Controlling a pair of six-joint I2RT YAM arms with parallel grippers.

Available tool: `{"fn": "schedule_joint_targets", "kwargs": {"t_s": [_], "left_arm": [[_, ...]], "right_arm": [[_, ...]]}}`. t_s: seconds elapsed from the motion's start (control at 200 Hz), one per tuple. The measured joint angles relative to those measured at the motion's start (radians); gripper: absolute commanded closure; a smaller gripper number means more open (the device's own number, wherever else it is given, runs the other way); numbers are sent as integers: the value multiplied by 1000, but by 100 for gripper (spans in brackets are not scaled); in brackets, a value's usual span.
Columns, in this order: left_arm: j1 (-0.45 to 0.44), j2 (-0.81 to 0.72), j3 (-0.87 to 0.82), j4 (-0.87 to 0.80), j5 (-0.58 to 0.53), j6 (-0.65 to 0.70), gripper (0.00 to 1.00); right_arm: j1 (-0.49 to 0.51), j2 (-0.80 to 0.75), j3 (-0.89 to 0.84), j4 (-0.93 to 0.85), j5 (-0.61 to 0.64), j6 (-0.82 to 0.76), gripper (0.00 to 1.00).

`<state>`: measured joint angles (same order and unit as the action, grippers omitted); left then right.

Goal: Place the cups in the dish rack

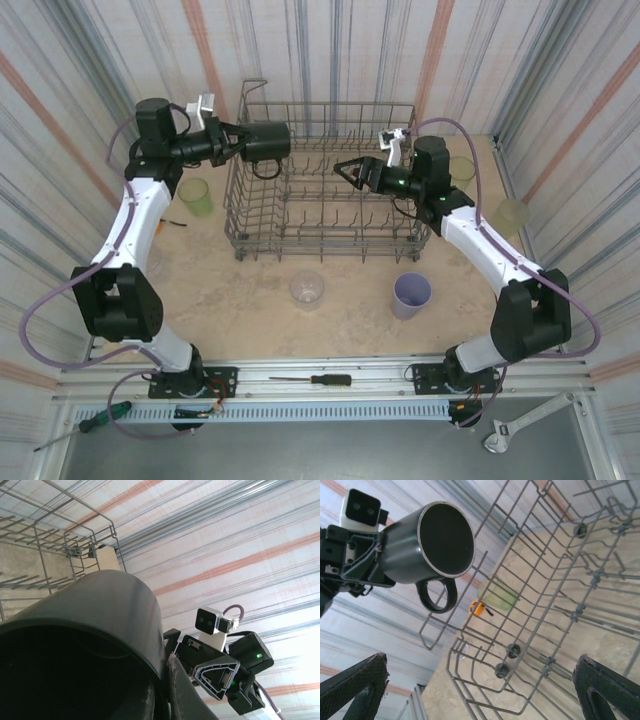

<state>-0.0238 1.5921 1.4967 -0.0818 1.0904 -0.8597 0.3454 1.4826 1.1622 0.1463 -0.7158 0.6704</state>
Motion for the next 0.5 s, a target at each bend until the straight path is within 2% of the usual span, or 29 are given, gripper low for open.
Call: {"fn": "schedule_joint_targets", "kwargs": {"t_s": [0.215,0.501], "left_arm": [[-6,7,-22,118,81,-45,100],[-12,23,-76,220,125,-98,100]], "right_arm": [[29,91,34,75,-20,55,1],[77,222,106,288,-68,163,1]]}}
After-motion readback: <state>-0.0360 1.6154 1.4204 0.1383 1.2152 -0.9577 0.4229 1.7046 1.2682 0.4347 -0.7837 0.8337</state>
